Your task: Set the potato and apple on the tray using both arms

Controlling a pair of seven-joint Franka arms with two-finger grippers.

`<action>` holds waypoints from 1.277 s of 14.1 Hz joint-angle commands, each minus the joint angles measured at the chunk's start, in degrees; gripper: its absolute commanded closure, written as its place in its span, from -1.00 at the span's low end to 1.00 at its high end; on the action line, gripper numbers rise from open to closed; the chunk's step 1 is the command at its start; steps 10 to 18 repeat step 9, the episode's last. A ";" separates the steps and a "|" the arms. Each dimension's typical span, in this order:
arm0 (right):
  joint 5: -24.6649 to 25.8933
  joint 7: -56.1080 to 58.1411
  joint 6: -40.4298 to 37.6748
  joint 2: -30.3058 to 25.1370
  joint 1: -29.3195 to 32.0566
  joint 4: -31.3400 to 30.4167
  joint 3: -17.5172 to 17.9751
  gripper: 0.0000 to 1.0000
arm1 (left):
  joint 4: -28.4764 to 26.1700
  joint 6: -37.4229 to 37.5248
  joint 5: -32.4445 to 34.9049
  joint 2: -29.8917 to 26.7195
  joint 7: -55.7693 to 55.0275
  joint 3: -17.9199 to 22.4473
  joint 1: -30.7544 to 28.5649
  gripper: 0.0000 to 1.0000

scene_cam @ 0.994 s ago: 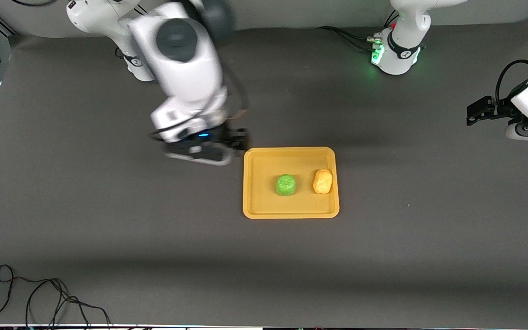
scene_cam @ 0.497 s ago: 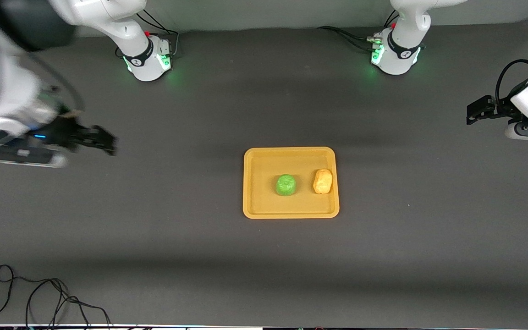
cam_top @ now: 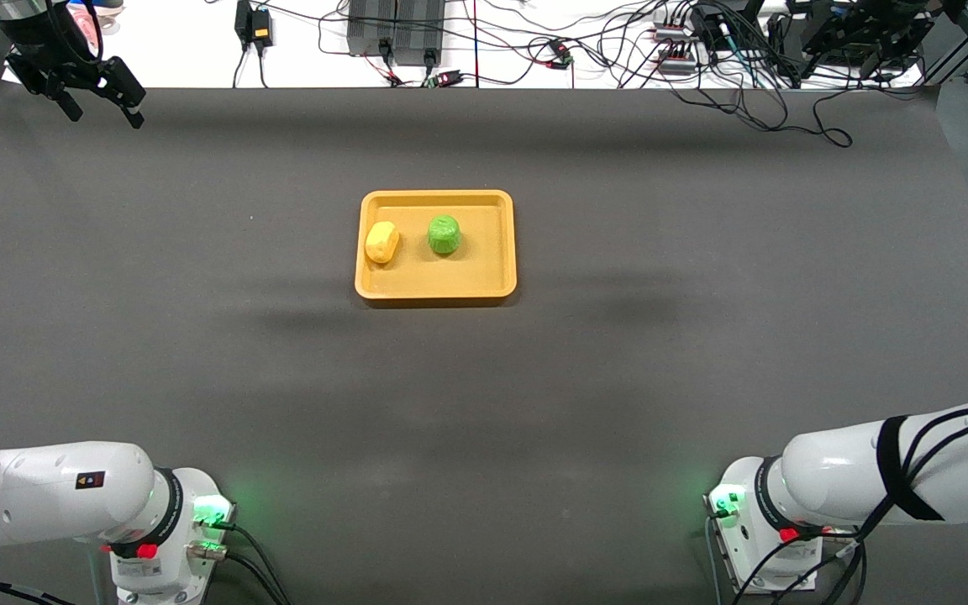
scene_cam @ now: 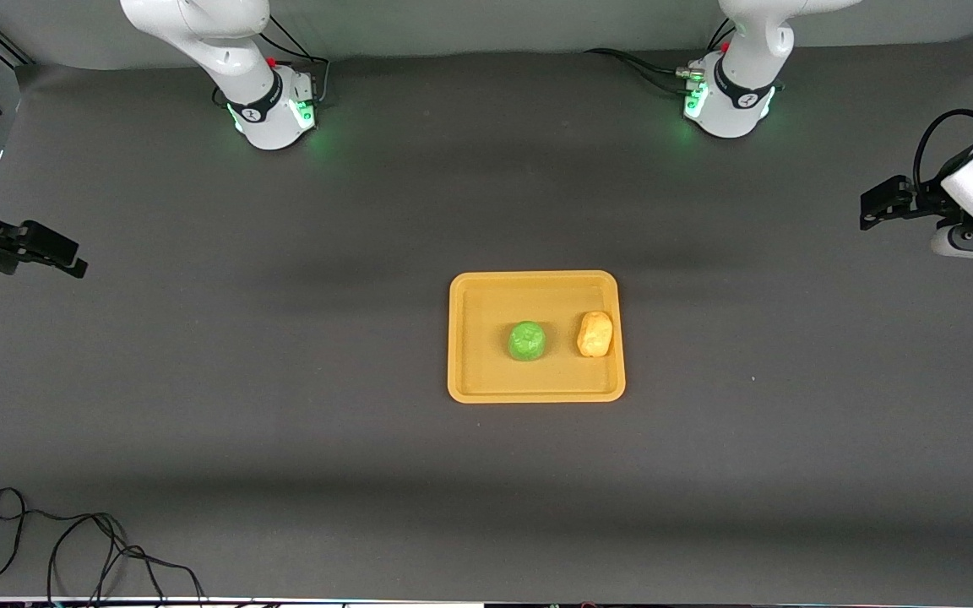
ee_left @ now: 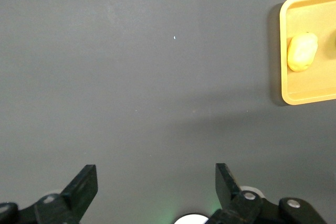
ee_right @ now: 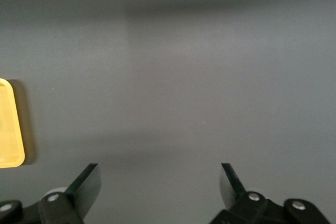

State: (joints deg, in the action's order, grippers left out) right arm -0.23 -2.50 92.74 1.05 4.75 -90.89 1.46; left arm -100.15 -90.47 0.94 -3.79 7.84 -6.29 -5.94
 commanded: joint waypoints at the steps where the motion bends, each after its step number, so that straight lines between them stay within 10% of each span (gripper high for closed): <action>1: -0.13 0.92 -1.50 -1.05 -0.18 -0.51 0.13 -1.00 | 0.84 1.17 -0.32 0.10 0.69 0.05 -0.03 -1.00; 18: -0.21 0.56 -3.88 -0.61 -0.44 0.63 0.13 -1.00 | 0.92 0.91 -0.15 0.19 -0.10 0.05 0.14 -1.00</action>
